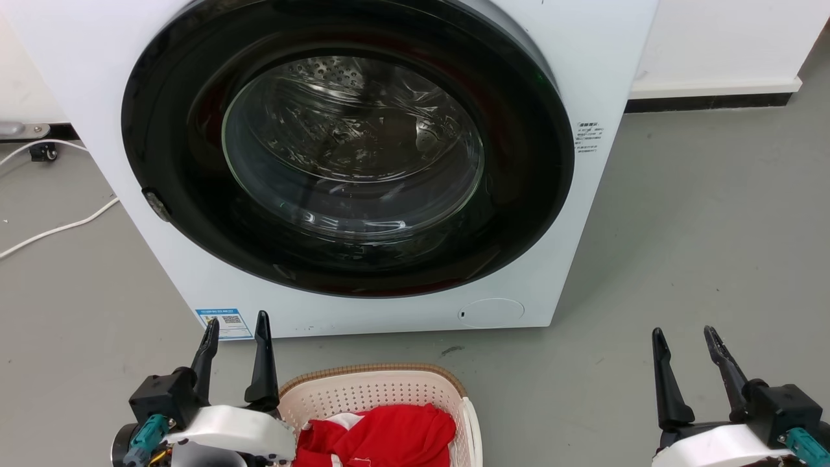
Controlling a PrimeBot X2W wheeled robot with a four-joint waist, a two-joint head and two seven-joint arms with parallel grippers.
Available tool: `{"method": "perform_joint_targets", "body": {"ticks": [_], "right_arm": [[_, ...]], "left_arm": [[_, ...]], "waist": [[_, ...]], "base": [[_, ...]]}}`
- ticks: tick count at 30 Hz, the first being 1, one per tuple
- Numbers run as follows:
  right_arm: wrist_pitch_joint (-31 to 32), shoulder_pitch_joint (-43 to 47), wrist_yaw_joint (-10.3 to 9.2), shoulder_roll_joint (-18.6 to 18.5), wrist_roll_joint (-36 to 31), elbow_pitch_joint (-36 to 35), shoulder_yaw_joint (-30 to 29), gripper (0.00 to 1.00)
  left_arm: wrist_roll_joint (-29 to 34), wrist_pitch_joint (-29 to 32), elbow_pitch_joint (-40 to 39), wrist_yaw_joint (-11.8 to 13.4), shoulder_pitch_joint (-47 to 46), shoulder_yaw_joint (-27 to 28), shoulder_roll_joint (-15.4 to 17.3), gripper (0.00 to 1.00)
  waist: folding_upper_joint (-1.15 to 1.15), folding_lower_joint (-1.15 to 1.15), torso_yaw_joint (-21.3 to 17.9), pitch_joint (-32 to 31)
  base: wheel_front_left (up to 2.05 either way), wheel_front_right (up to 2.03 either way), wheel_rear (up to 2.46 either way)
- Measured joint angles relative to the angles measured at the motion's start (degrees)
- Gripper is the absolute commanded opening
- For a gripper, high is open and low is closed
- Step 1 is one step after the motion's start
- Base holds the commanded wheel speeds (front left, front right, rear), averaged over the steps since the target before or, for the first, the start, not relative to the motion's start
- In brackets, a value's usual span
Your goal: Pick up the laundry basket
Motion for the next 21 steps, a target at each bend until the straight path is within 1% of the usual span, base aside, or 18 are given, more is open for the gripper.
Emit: {"method": "perform_joint_targets", "body": {"ticks": [21], "right_arm": [[-2.34,0.88,0.0,-0.02,-8.76,-1.56,0.0,1.0]], "left_arm": [[9.13,-2.35,-0.25,1.21,0.71,-0.05,0.04,1.0]], "waist": [[0.0,0.0,0.1,0.45]], "base": [[0.0,0.0,0.0]]}}
